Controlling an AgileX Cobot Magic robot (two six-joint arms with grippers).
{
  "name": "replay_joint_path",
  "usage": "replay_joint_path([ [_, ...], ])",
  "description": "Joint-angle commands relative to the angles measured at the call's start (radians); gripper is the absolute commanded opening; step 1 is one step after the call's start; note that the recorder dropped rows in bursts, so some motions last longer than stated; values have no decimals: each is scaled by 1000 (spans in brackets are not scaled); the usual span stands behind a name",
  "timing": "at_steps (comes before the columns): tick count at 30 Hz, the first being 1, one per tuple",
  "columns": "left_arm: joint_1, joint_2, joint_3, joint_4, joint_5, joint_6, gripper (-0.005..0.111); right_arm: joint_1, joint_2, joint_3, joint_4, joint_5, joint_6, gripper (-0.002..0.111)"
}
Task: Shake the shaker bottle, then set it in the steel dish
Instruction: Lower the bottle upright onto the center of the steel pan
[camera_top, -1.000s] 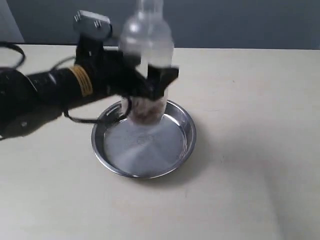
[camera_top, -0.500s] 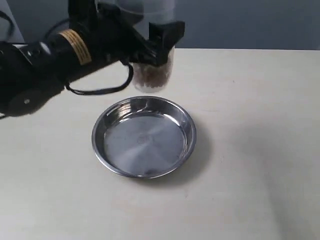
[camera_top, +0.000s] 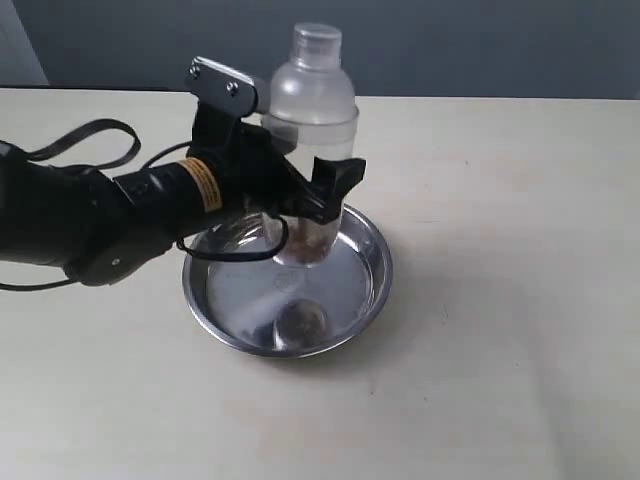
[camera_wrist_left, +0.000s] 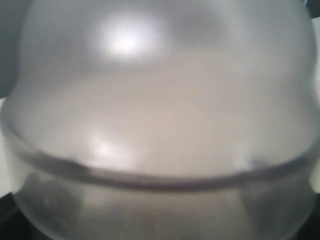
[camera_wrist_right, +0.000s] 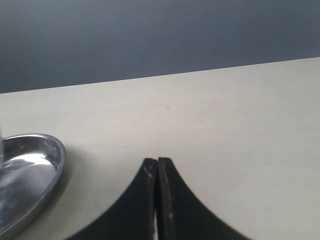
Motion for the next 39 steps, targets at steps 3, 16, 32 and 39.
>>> replay_joint_path([
  [3, 4, 122, 2, -57, -153, -1, 0, 1, 2, 1, -2, -14, -4, -1],
  [16, 5, 231, 2, -103, -238, 57, 0, 1, 2, 1, -2, -14, -4, -1],
  [32, 5, 238, 3, -198, -184, 111, 0, 1, 2, 1, -2, -12, -4, -1],
  [39, 5, 238, 7, -198, -186, 111, 0, 1, 2, 1, -2, -15, -4, -1],
])
